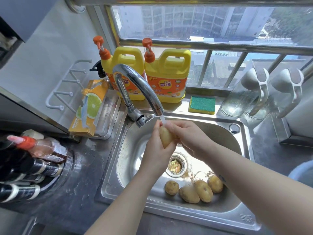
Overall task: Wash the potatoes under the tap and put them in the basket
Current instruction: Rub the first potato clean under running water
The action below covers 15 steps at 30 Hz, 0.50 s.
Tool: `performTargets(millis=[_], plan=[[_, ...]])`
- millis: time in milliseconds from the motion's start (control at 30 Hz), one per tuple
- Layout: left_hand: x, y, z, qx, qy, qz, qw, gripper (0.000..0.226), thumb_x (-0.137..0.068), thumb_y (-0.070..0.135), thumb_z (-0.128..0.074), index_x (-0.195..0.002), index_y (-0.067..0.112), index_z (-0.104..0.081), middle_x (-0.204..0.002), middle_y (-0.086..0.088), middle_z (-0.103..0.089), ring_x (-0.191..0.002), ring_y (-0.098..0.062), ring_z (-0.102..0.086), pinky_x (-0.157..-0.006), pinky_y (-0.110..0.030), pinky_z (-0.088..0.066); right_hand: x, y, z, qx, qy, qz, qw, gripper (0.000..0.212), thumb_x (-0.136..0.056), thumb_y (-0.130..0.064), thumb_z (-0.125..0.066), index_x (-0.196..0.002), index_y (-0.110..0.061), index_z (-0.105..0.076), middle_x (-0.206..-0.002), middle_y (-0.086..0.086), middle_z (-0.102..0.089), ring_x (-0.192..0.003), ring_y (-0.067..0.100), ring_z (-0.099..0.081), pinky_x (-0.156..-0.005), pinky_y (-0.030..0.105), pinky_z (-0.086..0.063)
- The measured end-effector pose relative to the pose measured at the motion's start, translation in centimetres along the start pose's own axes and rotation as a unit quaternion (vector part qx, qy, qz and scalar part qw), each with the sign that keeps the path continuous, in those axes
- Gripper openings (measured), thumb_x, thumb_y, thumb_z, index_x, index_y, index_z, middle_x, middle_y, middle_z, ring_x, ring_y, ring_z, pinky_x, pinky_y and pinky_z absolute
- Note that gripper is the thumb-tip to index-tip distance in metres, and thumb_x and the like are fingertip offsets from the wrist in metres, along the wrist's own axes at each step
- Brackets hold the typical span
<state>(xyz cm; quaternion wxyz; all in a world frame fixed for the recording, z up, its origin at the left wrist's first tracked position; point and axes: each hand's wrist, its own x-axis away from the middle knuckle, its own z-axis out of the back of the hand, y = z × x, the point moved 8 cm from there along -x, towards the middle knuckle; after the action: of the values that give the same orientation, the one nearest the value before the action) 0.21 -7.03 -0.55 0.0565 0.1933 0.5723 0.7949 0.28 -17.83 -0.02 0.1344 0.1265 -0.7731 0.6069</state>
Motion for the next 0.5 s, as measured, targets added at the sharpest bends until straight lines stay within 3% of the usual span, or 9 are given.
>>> performTargets(millis=[100,233,333,400,500], plan=[[-0.3,0.0,-0.1,0.018,-0.005,0.0,1.0,0.071,-0.082,0.033,-0.07,-0.145,0.023,-0.039,-0.121,0.004,-0.069,-0.116,-0.013,-0.066,-0.098,-0.051,-0.053,-0.1,0.0,-0.1,0.081,0.012,0.029,0.996,0.026,-0.084,-0.029,-0.078,-0.107,-0.017,-0.079,-0.102,0.01,-0.079,-0.102,0.028,-0.074,-0.095,0.039,-0.056],[0.1,0.2,0.3,0.014,-0.013,-0.013,1.0,0.057,-0.09,0.037,-0.07,-0.14,0.04,-0.044,-0.119,0.017,-0.068,-0.112,0.0,-0.064,-0.098,-0.038,-0.054,-0.3,0.2,-0.3,0.022,-0.039,-0.006,0.999,0.024,-0.097,-0.02,-0.066,-0.115,-0.007,-0.074,-0.106,0.013,-0.075,-0.099,0.025,-0.07,-0.094,0.038,-0.054],[0.2,-0.1,0.7,0.013,-0.027,-0.01,1.0,0.076,-0.09,0.037,-0.07,-0.154,0.035,-0.029,-0.137,0.015,-0.058,-0.121,0.001,-0.057,-0.105,-0.033,-0.049,0.0,-0.2,-0.2,-0.031,-0.084,-0.047,0.995,0.027,-0.103,-0.015,-0.052,-0.116,0.0,-0.07,-0.108,0.02,-0.07,-0.099,0.027,-0.066,-0.087,0.03,-0.055],[0.1,0.0,0.5,0.012,-0.048,-0.009,0.999,0.084,-0.092,0.038,-0.068,-0.159,0.034,-0.017,-0.145,0.015,-0.052,-0.128,0.002,-0.053,-0.109,-0.033,-0.046,0.1,-0.4,-0.3,-0.022,-0.081,-0.045,0.995,0.023,-0.099,-0.017,-0.059,-0.111,-0.006,-0.075,-0.106,0.018,-0.072,-0.096,0.026,-0.067,-0.085,0.03,-0.056],[-0.1,0.3,0.1,0.015,-0.073,-0.015,0.997,0.082,-0.094,0.043,-0.065,-0.158,0.038,-0.014,-0.143,0.019,-0.054,-0.13,0.003,-0.052,-0.108,-0.036,-0.046,0.1,-0.9,-0.4,0.042,-0.056,-0.005,0.998,0.021,-0.091,-0.018,-0.073,-0.107,-0.005,-0.077,-0.098,0.016,-0.074,-0.089,0.022,-0.069,-0.081,0.03,-0.055]])
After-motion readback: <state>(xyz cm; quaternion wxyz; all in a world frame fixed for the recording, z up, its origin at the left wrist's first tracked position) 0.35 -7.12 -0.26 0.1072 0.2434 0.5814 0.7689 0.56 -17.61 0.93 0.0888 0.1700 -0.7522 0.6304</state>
